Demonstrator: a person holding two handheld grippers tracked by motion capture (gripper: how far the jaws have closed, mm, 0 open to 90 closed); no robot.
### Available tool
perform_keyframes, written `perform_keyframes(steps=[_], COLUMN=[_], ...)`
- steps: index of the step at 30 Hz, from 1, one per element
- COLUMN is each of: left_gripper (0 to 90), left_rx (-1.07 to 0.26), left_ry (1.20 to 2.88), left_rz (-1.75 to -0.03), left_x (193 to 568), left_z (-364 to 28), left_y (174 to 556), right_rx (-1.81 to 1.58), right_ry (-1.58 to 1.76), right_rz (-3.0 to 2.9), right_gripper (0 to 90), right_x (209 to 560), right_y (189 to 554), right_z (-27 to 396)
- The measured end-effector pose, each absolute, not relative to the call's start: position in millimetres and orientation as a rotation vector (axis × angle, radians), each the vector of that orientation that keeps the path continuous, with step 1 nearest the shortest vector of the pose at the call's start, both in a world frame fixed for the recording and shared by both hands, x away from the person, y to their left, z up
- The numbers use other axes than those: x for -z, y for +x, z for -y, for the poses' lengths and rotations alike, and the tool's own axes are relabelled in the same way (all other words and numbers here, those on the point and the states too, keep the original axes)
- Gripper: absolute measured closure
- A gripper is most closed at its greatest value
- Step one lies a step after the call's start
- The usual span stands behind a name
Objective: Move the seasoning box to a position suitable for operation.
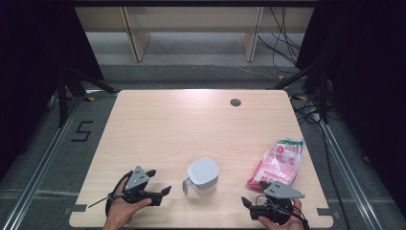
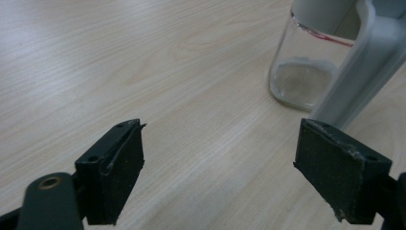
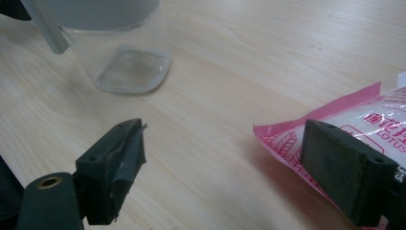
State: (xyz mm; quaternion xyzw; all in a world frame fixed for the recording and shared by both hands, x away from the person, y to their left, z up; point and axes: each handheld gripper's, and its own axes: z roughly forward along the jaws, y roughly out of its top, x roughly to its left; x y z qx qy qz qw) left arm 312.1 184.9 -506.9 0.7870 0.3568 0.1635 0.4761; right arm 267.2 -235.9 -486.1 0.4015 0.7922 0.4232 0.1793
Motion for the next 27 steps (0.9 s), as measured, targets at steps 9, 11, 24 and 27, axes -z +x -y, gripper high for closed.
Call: perform_keyframes(steps=[9,11,24,27], left_gripper=[17.8,18.7,26.0,27.1], left_rx=[-0.364,-0.353,-0.307,-0.304], left_ry=[1.894,1.889,1.878,1.885], left_rz=[-0.840,-0.822,-0.769,-0.747], left_x=[504.3,503.1,497.6,495.2], left_z=[-182.4,-181.3,-173.3,-170.8], left_y=[306.2,304.8,298.3,296.1], right_rx=[-1.188,-1.188,-1.186,-1.187], right_ry=[1.147,1.131,1.123,1.118], right_rz=[-2.237,-2.237,-2.240,-2.241], right_gripper=[16.5,16.5,17.3,17.7], right_x=[485.9,485.9,486.0,486.1], right_y=[265.6,266.5,267.1,267.2], right_z=[234.6,235.2,235.5,235.5])
